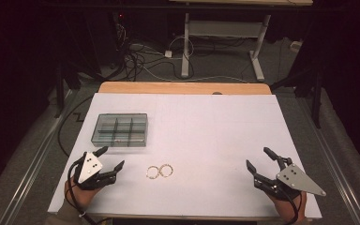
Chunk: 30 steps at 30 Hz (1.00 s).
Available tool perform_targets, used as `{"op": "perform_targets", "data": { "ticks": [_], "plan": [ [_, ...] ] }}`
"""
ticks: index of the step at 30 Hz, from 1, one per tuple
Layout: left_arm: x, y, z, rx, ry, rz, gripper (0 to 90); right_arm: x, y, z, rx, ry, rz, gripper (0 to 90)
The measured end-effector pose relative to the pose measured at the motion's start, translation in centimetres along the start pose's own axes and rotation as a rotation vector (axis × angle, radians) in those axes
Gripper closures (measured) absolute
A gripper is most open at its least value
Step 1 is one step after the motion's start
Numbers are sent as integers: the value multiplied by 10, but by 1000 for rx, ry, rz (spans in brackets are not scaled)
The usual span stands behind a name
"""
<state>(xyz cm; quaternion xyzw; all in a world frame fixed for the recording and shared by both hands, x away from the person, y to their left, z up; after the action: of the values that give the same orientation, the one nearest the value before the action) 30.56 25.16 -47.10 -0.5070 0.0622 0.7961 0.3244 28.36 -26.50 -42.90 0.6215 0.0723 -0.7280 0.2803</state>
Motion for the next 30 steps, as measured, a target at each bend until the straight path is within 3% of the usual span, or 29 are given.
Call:
{"op": "perform_targets", "data": {
  "ticks": [7,13,19,21,24,26,29,30],
  "plan": [
    [0,0,-4,5,-18,-5,275,2,2,-3,2,-8,10,327],
    [5,-3,-6,14,-29,30,308,6,-1,-9,-5,-30,3,340],
    [1,-2,-5,23,-6,19,337,11,-6,-10,-10,-53,19,363],
    [1,-2,-4,25,-11,19,370,11,-6,-11,-12,-56,16,405],
    [2,-6,-1,24,-8,28,538,14,-6,-18,-37,-82,6,544],
    [3,-12,2,64,-19,27,630,15,-6,-23,-56,-100,11,623],
    [6,-18,3,53,-41,35,688,16,-6,-31,-73,-125,13,699],
    [7,-21,5,51,-45,47,754,16,-6,-39,-96,-145,3,774]
  ]
}}
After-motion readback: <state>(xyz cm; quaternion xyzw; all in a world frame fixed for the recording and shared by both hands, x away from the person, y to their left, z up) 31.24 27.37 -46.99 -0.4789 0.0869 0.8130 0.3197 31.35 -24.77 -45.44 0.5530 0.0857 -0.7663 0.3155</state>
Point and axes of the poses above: each handheld gripper's, and its own axes: z roughly backward along the jaws, x roughly out of its underside, y roughly to its right, the point moved 2 cm from there along -z, roughly forward along the jaws, and after that the axes turned 2 degrees about -y, right-handed, at the moved point
